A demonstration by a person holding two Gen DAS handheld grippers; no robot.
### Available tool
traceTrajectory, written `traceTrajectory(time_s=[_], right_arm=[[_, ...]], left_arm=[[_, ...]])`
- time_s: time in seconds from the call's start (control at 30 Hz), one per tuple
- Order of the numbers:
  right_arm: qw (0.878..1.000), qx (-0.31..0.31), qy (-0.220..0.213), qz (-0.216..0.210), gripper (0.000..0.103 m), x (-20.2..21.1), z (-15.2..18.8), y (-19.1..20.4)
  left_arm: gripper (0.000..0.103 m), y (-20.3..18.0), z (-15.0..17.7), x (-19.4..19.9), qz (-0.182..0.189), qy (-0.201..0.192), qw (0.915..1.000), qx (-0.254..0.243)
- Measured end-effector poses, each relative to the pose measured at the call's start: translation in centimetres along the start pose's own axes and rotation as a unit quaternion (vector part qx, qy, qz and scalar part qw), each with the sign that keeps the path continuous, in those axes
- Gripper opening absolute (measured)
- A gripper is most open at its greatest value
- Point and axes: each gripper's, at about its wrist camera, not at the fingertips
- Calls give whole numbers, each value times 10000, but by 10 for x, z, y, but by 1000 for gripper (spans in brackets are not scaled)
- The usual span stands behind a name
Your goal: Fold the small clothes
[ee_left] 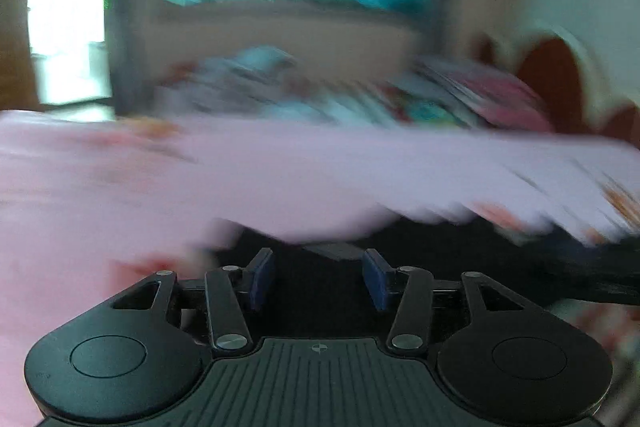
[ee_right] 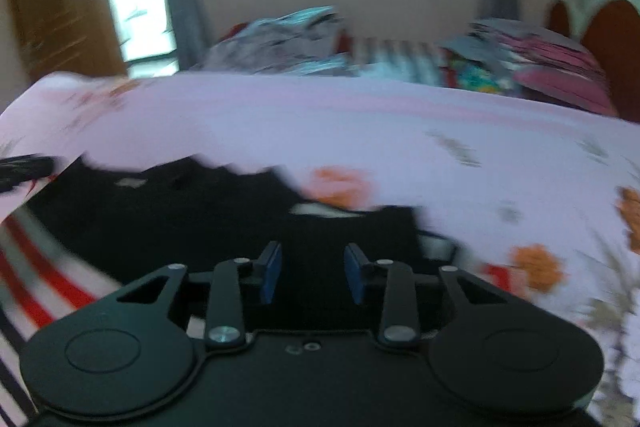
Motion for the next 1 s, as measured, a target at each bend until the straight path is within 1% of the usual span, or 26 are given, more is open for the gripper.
traceTrajectory(time_s=[0.03, 0.07, 0.13, 0.17, 0.2, 0.23, 0.3, 0.33, 0.37, 0.4, 0.43, 0.47, 0.5, 0.57, 0.6, 0.67, 0.77, 0.83, 0.93, 1.0], right_arm=[[9999, 107, 18, -85, 34, -5, -2, 10], [9997, 170, 50, -140, 35, -9, -4, 16], [9994, 243, 165, -203, 36, -15, -5, 20], [9991, 310, 202, -212, 36, -15, -4, 18], [9989, 381, 226, -126, 35, -14, -2, 13], [9989, 382, 247, 63, 35, -11, 1, 5], [9960, 159, 353, 803, 36, -5, 11, -25], [9941, -24, 351, 1027, 35, 0, 19, -45], [9933, -100, 386, 1085, 36, 3, 24, -57], [9939, -151, 421, 1008, 41, 6, 26, -65], [9945, -194, 414, 942, 41, 8, 26, -68], [9942, -198, 414, 973, 41, 11, 24, -67], [9933, -179, 392, 1069, 41, 14, 22, -64], [9927, -233, 168, 1172, 40, 26, 20, -51], [9938, -302, 62, 1066, 41, 32, 20, -44], [9975, -289, 14, 647, 39, 40, 22, -22], [9999, 65, 35, 124, 38, 41, 30, 13], [9997, 236, 65, 34, 38, 40, 31, 32], [9995, 261, 131, -138, 39, 37, 29, 44], [9989, 369, 252, -123, 38, 35, 27, 52]], left_arm=[[48, -14, 4, -7, 220, 180, 9995, -158], [48, -27, 7, -14, 342, 373, 9982, -332], [48, -39, 14, -28, 371, 668, 9959, -481], [48, -38, 16, -31, 356, 662, 9960, -488], [48, -32, 15, -32, 371, 634, 9963, -455], [48, -23, 13, -31, 250, 577, 9972, -394], [48, 2, 7, -30, -466, 455, 9971, -386], [48, 20, 8, -29, -575, 436, 9971, -235], [47, 41, 7, -23, -216, 395, 9989, 112], [45, 51, 6, -19, -46, 384, 9988, 312], [45, 53, 4, -16, -40, 387, 9989, 278], [45, 49, 3, -17, -117, 390, 9990, 159], [46, 44, 3, -17, -230, 388, 9990, 72], [46, 28, 3, -11, -497, 276, 9984, -25], [46, 18, 4, -5, -445, 193, 9988, -68], [46, 2, 15, 10, -229, 87, 9996, -116], [47, -26, 31, 15, 5, 228, 9994, -274], [47, -35, 42, 20, 48, 344, 9986, -409], [50, -44, 49, 26, 40, 411, 9973, -605], [50, -45, 52, 24, -31, 529, 9960, -723]])
Point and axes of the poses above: each gripper's, at about its wrist camera, not at the fingertips, and x roughly against the way its jaws point, y to its left, z to its underside, and after that the axes turned 7 degrees about x, right-handed
